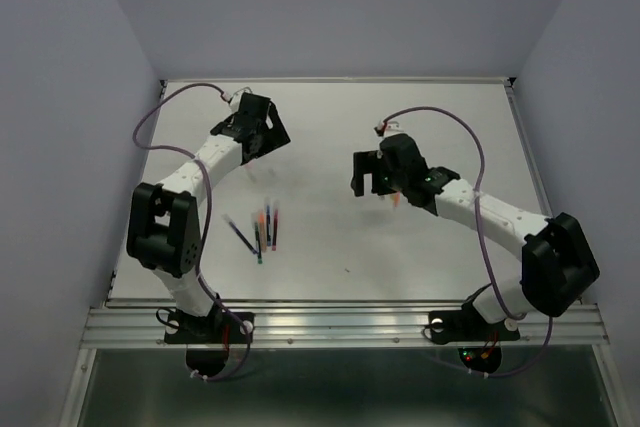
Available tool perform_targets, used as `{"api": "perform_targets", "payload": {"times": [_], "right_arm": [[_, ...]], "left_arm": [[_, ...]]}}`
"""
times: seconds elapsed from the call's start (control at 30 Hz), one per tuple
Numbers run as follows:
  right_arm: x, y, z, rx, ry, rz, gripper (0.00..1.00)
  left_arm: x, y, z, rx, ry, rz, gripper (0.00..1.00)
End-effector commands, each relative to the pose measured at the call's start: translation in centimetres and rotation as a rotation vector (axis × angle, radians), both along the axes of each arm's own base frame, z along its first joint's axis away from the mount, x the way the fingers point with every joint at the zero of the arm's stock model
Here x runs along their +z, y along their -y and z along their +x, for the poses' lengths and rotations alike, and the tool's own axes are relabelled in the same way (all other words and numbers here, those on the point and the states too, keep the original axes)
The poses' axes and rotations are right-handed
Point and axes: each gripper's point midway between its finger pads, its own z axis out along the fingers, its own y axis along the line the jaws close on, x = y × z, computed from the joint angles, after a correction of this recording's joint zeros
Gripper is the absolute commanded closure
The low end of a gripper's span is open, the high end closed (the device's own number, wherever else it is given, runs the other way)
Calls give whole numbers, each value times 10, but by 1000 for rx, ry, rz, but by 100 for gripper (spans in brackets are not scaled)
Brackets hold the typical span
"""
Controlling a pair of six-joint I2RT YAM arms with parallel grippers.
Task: Open the pen caps
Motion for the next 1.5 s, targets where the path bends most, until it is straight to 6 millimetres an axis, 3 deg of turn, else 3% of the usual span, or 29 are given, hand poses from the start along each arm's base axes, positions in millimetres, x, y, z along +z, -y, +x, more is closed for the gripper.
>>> {"api": "perform_targets", "payload": {"times": [0.0, 0.07, 0.1, 0.13, 0.23, 0.3, 0.47, 0.57, 0.63, 0.73, 0.9, 1.1, 1.47], "right_arm": [[-11, -63, -25, 101, -31, 12, 0], [-11, -84, -25, 91, -30, 19, 0], [-24, -100, -33, 115, -46, -8, 0], [-16, -111, -27, 105, -13, -13, 0], [-17, -119, -19, 28, -7, -30, 0], [-17, -113, -15, -34, 2, -24, 0], [-8, -89, -15, -136, 38, -24, 0], [-13, -75, -20, -159, 23, -44, 0], [-16, -62, -17, -189, 16, -51, 0], [-20, -40, -14, -226, -13, -36, 0], [-21, -30, -16, -214, 4, -75, 0], [-27, -26, -19, -193, -4, -102, 0], [-37, -16, -17, -217, -17, -130, 0]], "left_arm": [[70, -5, -5, 0, 171, -50, 1], [87, -12, -11, 28, 213, -53, 1], [87, -16, -15, 41, 212, -48, 1], [95, -22, -18, 62, 234, -43, 1], [95, -26, -30, 58, 233, -58, 1], [80, -23, -42, 51, 200, -85, 1], [51, 6, -82, -53, 138, -200, 1], [28, 28, -119, -131, 56, -197, 1], [10, 29, -138, -149, 6, -190, 1], [0, 33, -156, -173, -13, -202, 1], [-2, 29, -145, -144, 21, -169, 2], [-10, 36, -116, -146, 4, -99, 18], [-38, 36, -104, -142, -69, -24, 24]]}}
